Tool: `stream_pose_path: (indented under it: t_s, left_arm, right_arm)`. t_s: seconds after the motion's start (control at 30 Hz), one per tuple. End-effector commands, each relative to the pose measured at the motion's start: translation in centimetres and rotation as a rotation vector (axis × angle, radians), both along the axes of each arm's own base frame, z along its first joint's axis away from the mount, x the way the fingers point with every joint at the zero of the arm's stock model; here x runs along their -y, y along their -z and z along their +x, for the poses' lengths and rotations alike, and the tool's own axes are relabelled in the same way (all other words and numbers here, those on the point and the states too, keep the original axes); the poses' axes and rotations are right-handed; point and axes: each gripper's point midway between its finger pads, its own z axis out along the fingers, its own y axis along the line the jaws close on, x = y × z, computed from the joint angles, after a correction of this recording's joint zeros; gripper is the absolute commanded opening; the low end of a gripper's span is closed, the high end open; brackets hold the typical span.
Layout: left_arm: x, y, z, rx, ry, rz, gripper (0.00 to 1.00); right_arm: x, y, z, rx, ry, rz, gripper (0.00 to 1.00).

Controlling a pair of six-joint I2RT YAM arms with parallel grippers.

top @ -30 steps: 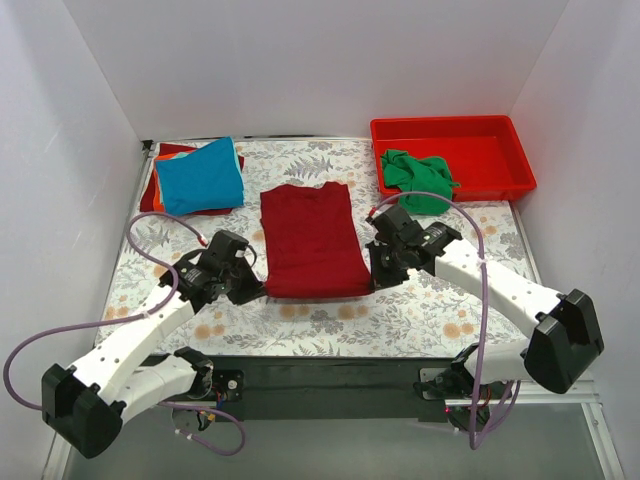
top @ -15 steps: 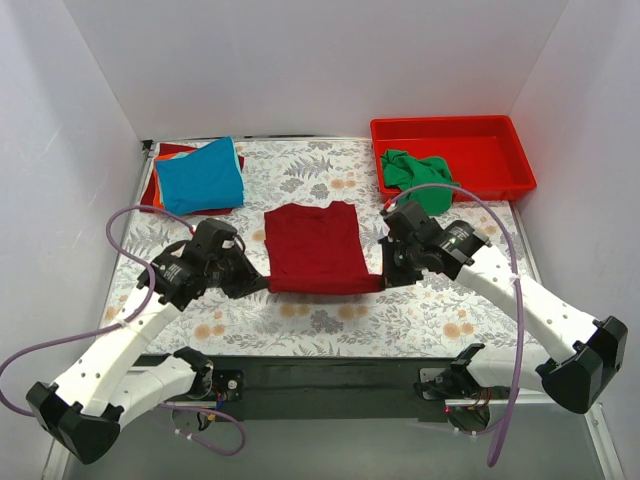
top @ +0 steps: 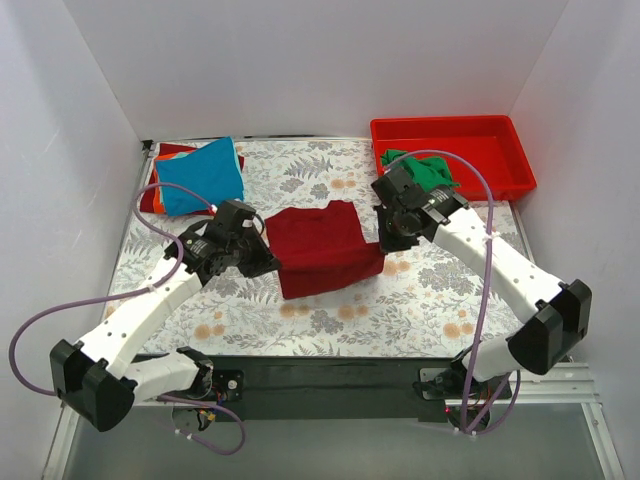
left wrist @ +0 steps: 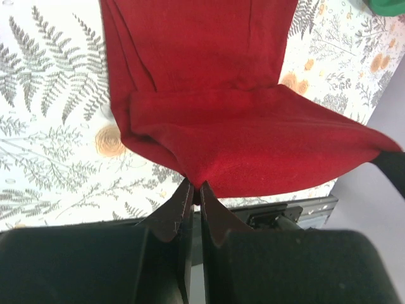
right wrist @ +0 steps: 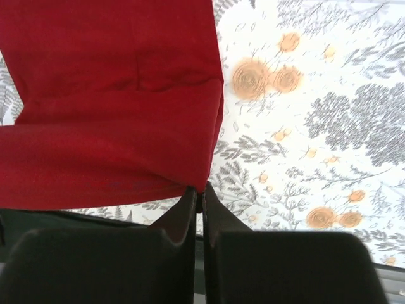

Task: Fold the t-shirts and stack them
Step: Fold the tshirt

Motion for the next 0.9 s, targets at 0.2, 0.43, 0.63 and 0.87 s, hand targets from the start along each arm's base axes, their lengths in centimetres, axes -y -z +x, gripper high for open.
stream_pose_path:
  t_s: [0.2, 0.43, 0.63, 0.87]
  left_arm:
    - [-0.1, -1.8, 5.1, 0.143, -0.002, 0.020, 0.00]
    - [-0.3, -1.3, 7.5, 0.151, 0.006, 0.000, 0.00]
    - [-1.5, -0.3, 10.0, 0.155, -0.014, -0.003, 0.00]
    - [-3.0, 1.7, 12.6, 0.145, -0.014, -0.011, 0.00]
  right_arm:
    - [-0.3, -2.8, 6.5, 0.145, 0.002, -0.028, 0.01]
    - [-1.7, -3.9, 10.2, 0.195, -0.006, -0.019, 0.01]
    - [-2.8, -3.8, 13.6, 0.215, -0.003, -0.027, 0.01]
    - [-4.3, -1.9, 16.8, 0.201, -0.002, -0.035, 0.01]
